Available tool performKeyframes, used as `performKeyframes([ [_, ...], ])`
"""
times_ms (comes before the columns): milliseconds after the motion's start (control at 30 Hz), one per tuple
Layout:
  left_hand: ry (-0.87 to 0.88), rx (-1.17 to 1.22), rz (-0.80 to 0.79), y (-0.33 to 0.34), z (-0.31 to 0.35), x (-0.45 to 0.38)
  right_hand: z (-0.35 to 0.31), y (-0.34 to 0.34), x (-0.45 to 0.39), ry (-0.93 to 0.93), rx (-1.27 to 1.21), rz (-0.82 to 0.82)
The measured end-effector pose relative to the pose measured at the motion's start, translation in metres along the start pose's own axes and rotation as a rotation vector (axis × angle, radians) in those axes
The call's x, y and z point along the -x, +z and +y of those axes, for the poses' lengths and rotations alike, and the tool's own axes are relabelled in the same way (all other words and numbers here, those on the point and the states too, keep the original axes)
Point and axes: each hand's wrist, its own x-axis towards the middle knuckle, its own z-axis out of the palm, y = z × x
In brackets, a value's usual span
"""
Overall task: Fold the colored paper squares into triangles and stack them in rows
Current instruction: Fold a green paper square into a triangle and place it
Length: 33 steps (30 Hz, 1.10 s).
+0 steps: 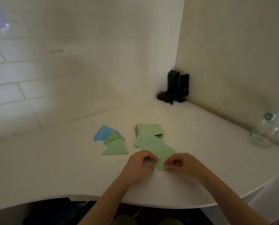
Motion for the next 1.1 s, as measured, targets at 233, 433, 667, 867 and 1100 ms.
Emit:
performKeyframes([
  [233, 0.138, -0.067, -0.049, -0.003, 0.003, 0.008, -0.010, 0.018, 0.011, 0.009, 0.251, 0.100],
  [433, 0.344, -0.291, 0.078, 0.002, 0.003, 0.010, 0.002, -0.002, 0.014, -0.116, 0.198, 0.021],
  [667, 0.385, -0.412, 0.053, 0.016, 0.014, 0.011, 0.016, -0.019, 0.023, -0.124, 0.223, 0.076],
  [867, 0.324, -0.361, 0.079, 0.020, 0.015, 0.012, 0.026, -0.011, 0.033, -0.145, 0.129, 0.146],
  [1100, 0.171, -0.271, 0.076, 0.018, 0.013, 0.005, 0.033, 0.003, 0.032, -0.150, 0.198, 0.228],
])
